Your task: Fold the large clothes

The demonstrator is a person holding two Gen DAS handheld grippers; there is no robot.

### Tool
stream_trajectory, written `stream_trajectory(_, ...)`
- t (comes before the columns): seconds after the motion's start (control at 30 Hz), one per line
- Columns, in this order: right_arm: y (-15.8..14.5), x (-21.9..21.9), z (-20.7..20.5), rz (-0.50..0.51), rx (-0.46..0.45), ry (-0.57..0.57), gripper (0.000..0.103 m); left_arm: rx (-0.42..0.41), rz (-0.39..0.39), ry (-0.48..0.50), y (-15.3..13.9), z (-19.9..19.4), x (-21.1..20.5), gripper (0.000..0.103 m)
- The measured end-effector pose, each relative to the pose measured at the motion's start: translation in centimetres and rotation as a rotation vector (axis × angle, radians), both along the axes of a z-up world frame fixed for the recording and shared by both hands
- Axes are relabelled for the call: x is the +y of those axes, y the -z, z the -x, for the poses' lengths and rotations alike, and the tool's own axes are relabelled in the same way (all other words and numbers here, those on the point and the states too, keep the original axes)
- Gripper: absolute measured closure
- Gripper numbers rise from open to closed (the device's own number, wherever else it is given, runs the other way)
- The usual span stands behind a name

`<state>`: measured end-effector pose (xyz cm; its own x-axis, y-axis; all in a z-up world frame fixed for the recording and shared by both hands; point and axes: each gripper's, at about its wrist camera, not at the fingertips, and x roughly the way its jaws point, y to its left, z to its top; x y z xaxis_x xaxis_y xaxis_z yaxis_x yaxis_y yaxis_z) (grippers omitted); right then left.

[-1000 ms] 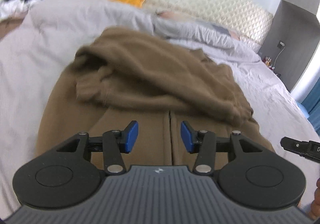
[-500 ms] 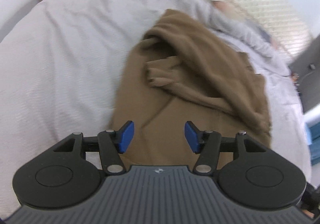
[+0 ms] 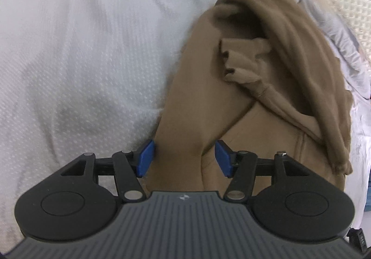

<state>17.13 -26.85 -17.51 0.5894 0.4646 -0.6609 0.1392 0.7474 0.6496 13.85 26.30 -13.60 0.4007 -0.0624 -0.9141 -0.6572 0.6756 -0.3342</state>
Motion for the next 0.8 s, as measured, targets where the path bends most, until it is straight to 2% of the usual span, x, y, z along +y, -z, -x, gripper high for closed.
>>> stream_trajectory(0.1,1.0,0.6,-0.9,-0.027,0.031,-0.01,0.024,0.023,0.016,-0.019,1.2,-0.6,0.4,0.04)
stream_trajectory(0.23,1.7,1.2,-1.4,-0.06,0.042,-0.036,0.024,-0.028,0.125,-0.072,2.0,-0.2,1.4,0.039)
stream_trajectory(0.33,1.9,1.9,-1.7,-0.072,0.054,-0.054,0.024,-0.087,0.163,-0.038,1.6,0.1,1.1,0.038)
stream_trajectory(0.47,1.8,2.3,-1.6,-0.058,0.047,-0.061,0.023,-0.224,0.218,0.022,0.3,0.7,0.5,0.038)
stream_trajectory(0.57,1.8,1.9,-1.3,-0.067,0.046,-0.05,0.023,-0.323,0.334,0.054,0.1,1.0,0.3,0.034)
stream_trajectory(0.63,1.8,1.8,-1.3,-0.064,0.046,-0.049,0.023,-0.306,0.332,0.064,0.1,0.7,0.0,0.034)
stream_trajectory(0.8,2.0,2.0,-1.1,-0.026,0.05,-0.06,0.024,-0.112,0.281,-0.012,1.4,-0.1,0.1,0.032)
